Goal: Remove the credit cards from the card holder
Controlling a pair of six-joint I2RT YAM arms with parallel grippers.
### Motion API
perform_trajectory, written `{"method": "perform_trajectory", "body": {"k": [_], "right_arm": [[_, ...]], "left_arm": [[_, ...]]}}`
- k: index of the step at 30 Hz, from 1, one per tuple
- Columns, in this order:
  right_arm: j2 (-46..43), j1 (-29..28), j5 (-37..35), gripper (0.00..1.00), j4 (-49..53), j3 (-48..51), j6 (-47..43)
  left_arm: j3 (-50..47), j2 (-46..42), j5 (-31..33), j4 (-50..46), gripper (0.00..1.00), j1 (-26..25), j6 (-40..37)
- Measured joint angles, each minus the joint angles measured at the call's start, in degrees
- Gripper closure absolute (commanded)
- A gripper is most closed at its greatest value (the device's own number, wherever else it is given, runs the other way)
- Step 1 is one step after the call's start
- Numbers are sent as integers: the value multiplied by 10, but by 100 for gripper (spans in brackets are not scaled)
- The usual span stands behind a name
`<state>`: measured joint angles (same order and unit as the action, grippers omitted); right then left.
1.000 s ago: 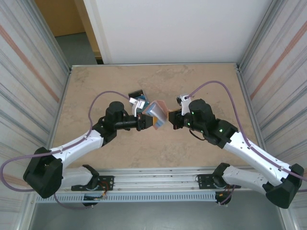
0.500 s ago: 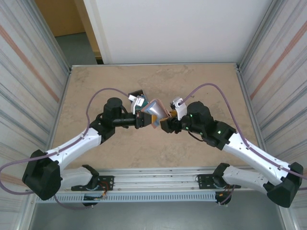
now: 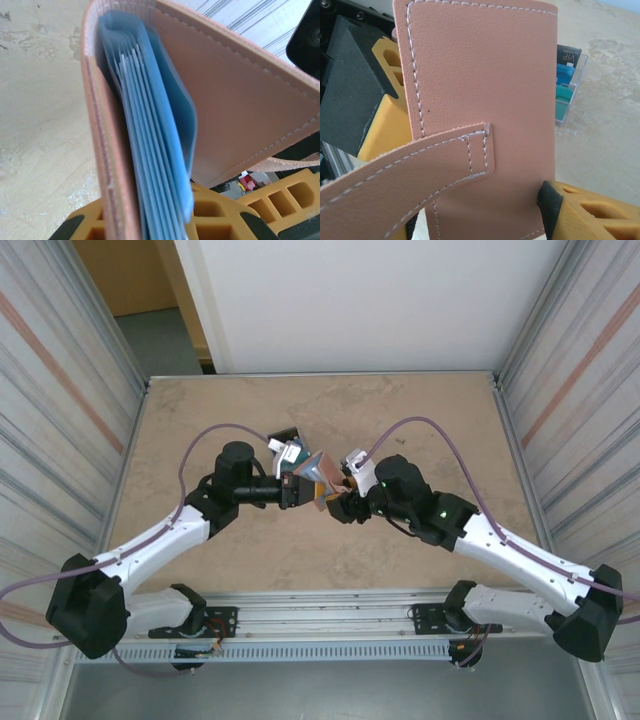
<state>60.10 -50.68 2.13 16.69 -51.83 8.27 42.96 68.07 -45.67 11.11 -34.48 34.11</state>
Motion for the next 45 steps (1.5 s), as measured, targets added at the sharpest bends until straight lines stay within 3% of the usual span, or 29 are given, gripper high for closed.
{"method": "perform_trajectory", "body": {"k": [10, 25, 31, 39, 45], "right_arm": [[10, 0, -10, 30, 0, 0, 0], [-1, 0, -28, 69, -13, 9, 6], [-19, 1, -30, 68, -31, 26, 28], [-51, 10, -16, 67, -54, 46, 63], [-58, 13, -7, 67, -56, 51, 75]], "left_arm": [[1, 0, -17, 0, 90, 0, 0], [0, -1, -26, 25, 74, 4, 14], [0, -2, -43, 47, 65, 3, 22], [0, -6, -42, 63, 84, 3, 19], [0, -6, -36, 59, 79, 3, 14]]}}
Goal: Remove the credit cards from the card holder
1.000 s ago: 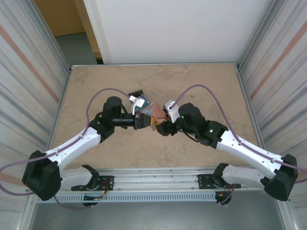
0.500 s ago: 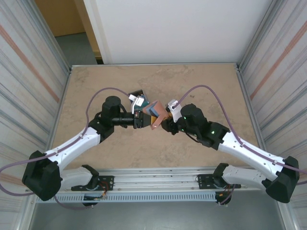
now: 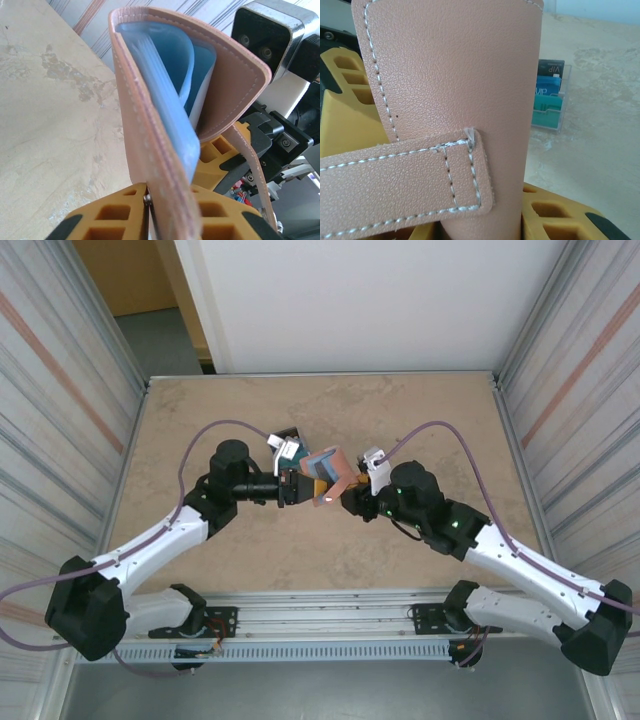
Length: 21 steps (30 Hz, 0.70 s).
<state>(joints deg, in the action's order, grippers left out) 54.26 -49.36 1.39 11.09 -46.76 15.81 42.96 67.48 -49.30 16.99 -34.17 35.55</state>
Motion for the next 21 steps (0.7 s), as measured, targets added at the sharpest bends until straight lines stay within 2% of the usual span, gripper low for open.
{"method": "perform_trajectory", "body": {"k": [4, 6, 11, 13, 21], "right_arm": [[1, 0, 2, 67, -2, 2, 3], [1, 0, 4, 66, -2, 2, 3], [1, 0, 3, 53, -2, 2, 9], [1, 0, 3, 50, -2, 2, 8], [1, 4, -36, 49, 15, 0, 7]], "left_arm": [[0, 0, 0, -2, 78, -1, -2], [0, 0, 0, -3, 83, -1, -4], [1, 0, 14, -15, 96, -1, -14], [1, -1, 14, -23, 99, -1, -18], [3, -23, 43, -81, 100, -4, -48]]}}
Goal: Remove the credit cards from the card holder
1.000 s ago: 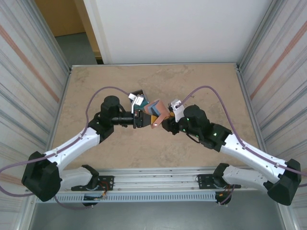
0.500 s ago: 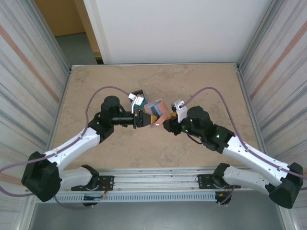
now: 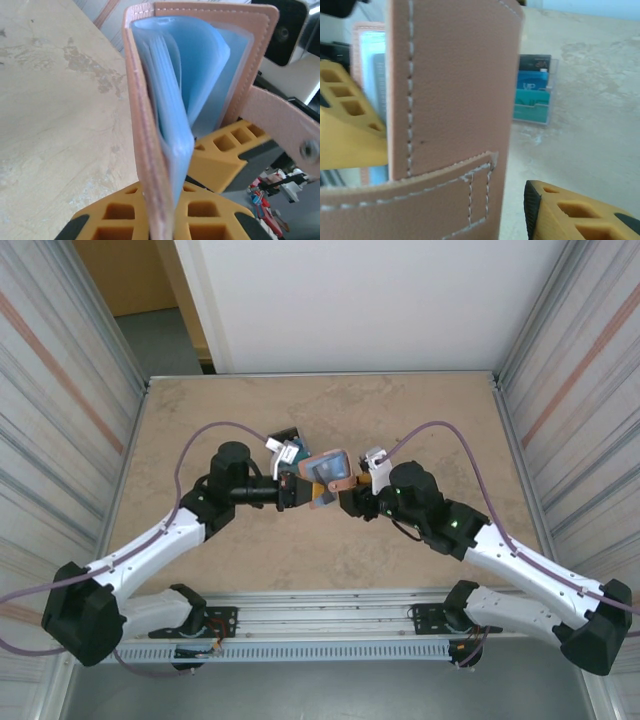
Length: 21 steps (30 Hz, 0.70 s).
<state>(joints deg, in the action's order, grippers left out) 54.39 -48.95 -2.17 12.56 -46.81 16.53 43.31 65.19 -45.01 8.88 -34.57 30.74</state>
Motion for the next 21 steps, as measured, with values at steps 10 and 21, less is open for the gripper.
{"method": "perform_trajectory", "body": {"k": [10, 21], "right_arm": [[-8, 36, -64, 38, 30, -6, 37], [-15, 36, -81, 28, 67, -39, 75]], "left_arm": [[38, -15, 64, -127, 100, 0, -45], [66, 31, 98, -215, 100, 0, -61]]}}
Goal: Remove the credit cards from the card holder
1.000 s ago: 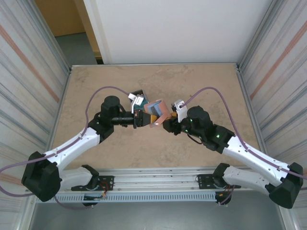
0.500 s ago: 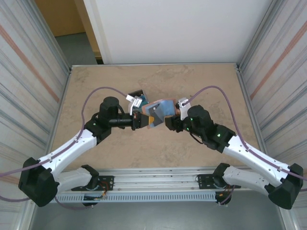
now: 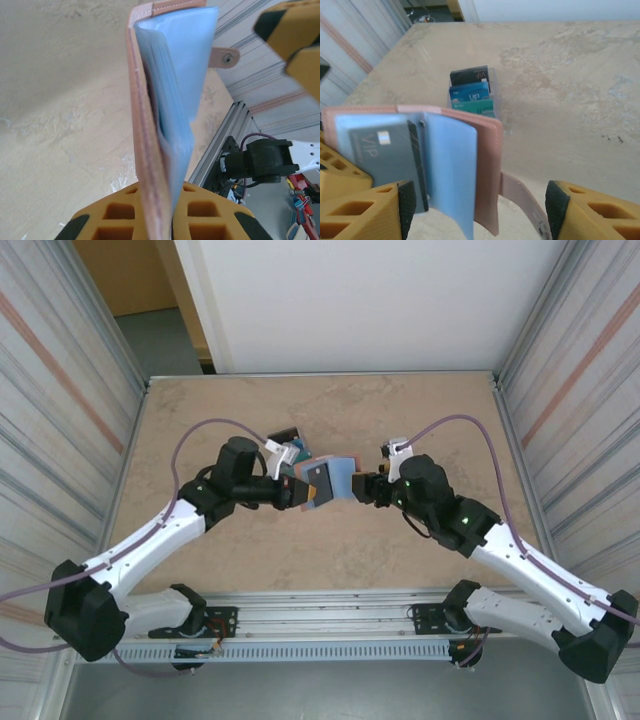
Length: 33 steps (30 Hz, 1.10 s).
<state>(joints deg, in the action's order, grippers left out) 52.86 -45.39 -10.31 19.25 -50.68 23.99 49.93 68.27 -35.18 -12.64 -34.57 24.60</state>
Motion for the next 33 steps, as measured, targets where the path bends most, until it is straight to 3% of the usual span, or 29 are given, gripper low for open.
{"method": "perform_trajectory", "body": {"k": [10, 15, 21, 26, 33], "right_arm": [[56, -24, -2, 43, 33, -54, 26], [121, -37, 6, 60, 47, -83, 40], [177, -37, 14, 72, 66, -104, 56], [203, 3, 43, 79, 76, -104, 83], [214, 65, 77, 79, 79, -74, 115]], "left_arm": [[-1, 10, 1, -1, 100, 0, 9], [-20, 10, -3, 26, 100, 0, 21], [-31, 17, -14, 39, 100, 0, 28], [-44, 17, -34, 81, 100, 0, 48], [-63, 26, -64, 128, 100, 0, 72]]}}
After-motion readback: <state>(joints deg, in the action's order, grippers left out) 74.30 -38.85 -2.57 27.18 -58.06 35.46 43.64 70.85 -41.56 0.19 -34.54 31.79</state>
